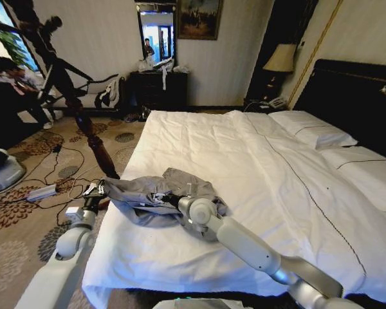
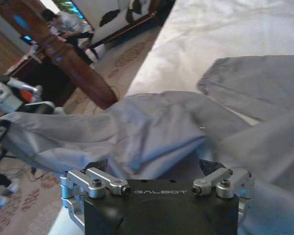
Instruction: Pick up the clothes from the bed and hang them on the clothes hanger.
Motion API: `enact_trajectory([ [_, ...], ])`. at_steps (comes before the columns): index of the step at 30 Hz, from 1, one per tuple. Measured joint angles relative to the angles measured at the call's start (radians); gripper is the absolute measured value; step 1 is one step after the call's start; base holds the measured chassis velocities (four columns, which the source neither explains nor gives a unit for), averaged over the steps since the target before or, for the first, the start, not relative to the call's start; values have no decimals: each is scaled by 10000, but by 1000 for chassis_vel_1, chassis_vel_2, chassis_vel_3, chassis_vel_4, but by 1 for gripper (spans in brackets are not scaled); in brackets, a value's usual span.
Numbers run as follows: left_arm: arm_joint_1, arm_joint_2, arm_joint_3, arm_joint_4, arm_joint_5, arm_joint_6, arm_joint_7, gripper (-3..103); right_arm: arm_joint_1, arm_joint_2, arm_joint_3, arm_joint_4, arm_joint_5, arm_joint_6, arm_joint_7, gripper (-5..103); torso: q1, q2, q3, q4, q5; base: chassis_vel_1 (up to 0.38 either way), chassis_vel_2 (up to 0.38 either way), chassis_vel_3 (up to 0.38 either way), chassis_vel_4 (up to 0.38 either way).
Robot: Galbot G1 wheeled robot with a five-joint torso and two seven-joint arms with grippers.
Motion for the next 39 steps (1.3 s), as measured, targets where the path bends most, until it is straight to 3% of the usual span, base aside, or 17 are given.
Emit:
enact_trajectory([
  [7,-296,-11,262,329,-84,-44,14,0,-197,-43,414,2,-241,19,125,100,0,0,0,3,-1,0,0,0,0],
  [10,-434,209,345,442,-236,27,-45,0,-321,5,631,140,-47,-378,899,100,0,0,0,3,0,0,0,0,0],
  [14,-472,325,379,526,-273,47,-58,0,-461,45,740,230,90,-589,1207,102,-1,1,0,5,0,0,0,0,0],
  [22,-587,274,466,726,-275,53,-74,0,-609,291,837,234,29,-464,1014,78,-2,0,0,4,0,0,0,0,0],
  [28,-611,254,488,754,-266,59,-83,0,-598,393,832,214,-183,-187,658,80,-1,0,-1,4,-1,0,0,0,0],
  [29,-594,241,489,745,-261,62,-87,0,-631,430,830,214,-184,-179,644,95,-2,1,0,4,0,0,0,0,0],
  [39,-439,219,399,662,-230,53,-87,0,-669,630,690,-95,-457,-368,875,98,-1,1,-1,4,-1,0,0,0,0],
])
